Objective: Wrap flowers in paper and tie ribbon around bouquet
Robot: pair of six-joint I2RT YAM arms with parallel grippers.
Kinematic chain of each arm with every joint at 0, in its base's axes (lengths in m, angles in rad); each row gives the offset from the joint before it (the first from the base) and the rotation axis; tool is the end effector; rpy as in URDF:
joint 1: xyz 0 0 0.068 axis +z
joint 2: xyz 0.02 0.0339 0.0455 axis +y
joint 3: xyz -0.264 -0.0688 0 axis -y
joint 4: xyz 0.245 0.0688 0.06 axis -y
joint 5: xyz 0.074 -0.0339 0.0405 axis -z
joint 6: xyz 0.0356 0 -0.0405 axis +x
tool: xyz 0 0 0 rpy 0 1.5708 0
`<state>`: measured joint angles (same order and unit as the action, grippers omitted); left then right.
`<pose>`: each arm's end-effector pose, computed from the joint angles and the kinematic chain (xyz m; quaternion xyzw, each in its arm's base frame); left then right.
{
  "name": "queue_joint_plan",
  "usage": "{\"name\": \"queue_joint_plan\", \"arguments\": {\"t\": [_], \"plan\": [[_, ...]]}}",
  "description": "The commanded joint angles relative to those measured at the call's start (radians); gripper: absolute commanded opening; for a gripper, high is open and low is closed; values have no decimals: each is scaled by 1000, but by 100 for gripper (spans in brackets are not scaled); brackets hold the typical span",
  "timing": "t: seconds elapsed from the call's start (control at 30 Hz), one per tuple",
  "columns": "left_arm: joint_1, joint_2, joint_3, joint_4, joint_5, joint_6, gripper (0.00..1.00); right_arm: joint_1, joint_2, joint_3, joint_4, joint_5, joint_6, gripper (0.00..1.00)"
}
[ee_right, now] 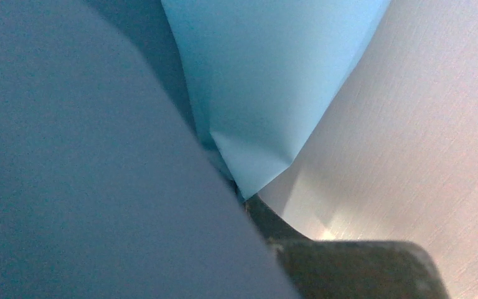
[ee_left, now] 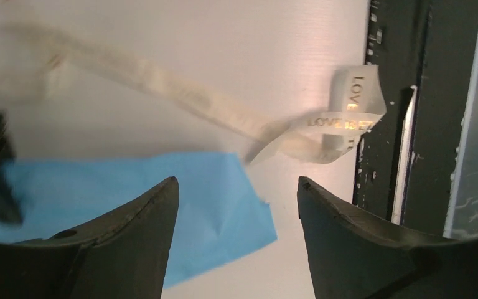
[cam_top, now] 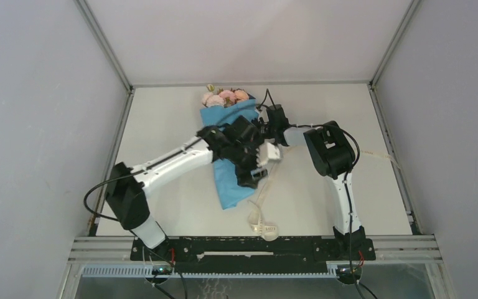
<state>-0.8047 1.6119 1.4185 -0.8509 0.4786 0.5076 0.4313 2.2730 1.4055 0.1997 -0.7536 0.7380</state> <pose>0.2211 -0.2534 0.2978 0.6211 0.7056 -0.2638 0.2161 0.4197 0.2200 0.1051 -0.0309 0.8514 0.5000 0.1556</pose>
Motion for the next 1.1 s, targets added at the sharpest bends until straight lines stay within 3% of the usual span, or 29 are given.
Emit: {"name": "queue_joint_plan", "arguments": {"t": [0.0,0.27,0.47,0.6,0.8,1.07], "plan": [[-139,115,-3,7,-5,277,74,-2,2,24,-16,13,-69,0],[-215,240,-59,9,-31,574,71,-5,6,21,-53,27,-105,0],[-277,298,-80,61,-155,606,63,-7,8,22,-57,39,-109,0],[-278,305,-79,58,-135,614,51,-12,5,26,-63,49,-111,0],[-279,314,-82,20,-97,635,52,-17,0,56,-115,69,-140,0],[-279,340,-73,-9,-53,646,43,-18,2,91,-151,83,-153,0]]}}
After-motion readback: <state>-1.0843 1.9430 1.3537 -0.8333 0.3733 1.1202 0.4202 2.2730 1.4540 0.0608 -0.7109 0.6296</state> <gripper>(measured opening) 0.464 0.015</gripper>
